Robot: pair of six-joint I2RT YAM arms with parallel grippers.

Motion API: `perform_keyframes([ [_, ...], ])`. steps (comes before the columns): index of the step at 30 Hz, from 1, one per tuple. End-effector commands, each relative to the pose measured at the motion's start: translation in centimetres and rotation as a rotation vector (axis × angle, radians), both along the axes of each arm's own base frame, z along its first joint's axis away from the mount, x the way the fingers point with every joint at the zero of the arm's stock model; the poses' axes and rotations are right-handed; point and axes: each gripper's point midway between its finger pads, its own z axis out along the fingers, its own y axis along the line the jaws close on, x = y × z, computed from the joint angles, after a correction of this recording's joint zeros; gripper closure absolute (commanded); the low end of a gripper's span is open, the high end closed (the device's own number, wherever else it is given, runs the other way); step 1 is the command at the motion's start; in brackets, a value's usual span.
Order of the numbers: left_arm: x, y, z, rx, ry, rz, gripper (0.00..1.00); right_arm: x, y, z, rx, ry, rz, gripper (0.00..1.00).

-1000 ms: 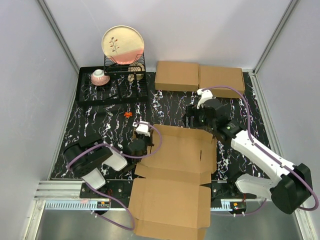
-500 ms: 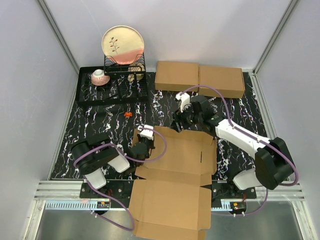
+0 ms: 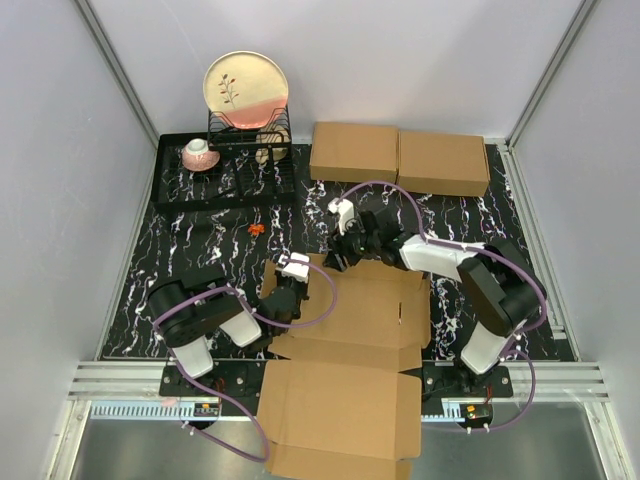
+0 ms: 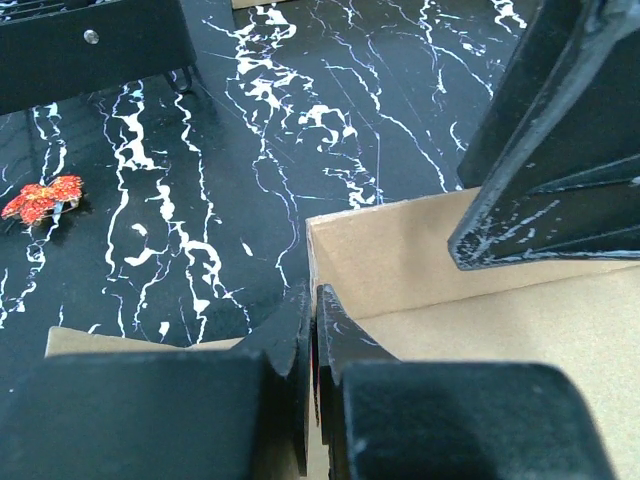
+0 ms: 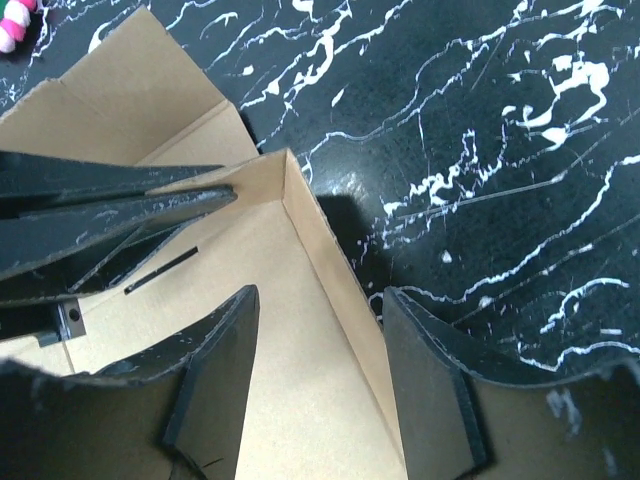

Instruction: Fold the paper box

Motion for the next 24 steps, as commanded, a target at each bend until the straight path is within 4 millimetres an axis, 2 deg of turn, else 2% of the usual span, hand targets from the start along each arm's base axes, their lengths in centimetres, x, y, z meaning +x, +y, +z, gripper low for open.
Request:
perform_keyframes([
  [1, 0.9, -0.4, 7.2, -0.276, -0.198, 0.039, 1.00, 1.6, 2.6, 2.7, 0.065, -0.112, 0.063, 0.42],
  [8, 0.7, -0.7, 7.1, -0.272, -0.195, 0.026, 1.00, 2.4, 3.4, 2.2, 0.066, -0.123, 0.077, 0.43],
  [17, 0.6, -0.6, 7.0, -0.264, -0.196, 0.028, 1.00, 3.3, 3.4, 0.4, 0.007, -0.132, 0.088, 0.43],
  [24, 0.6, -0.3, 7.1, -0.261, -0.198, 0.035, 1.00, 3.0, 3.4, -1.5, -0.008, -0.099, 0.099, 0.46],
])
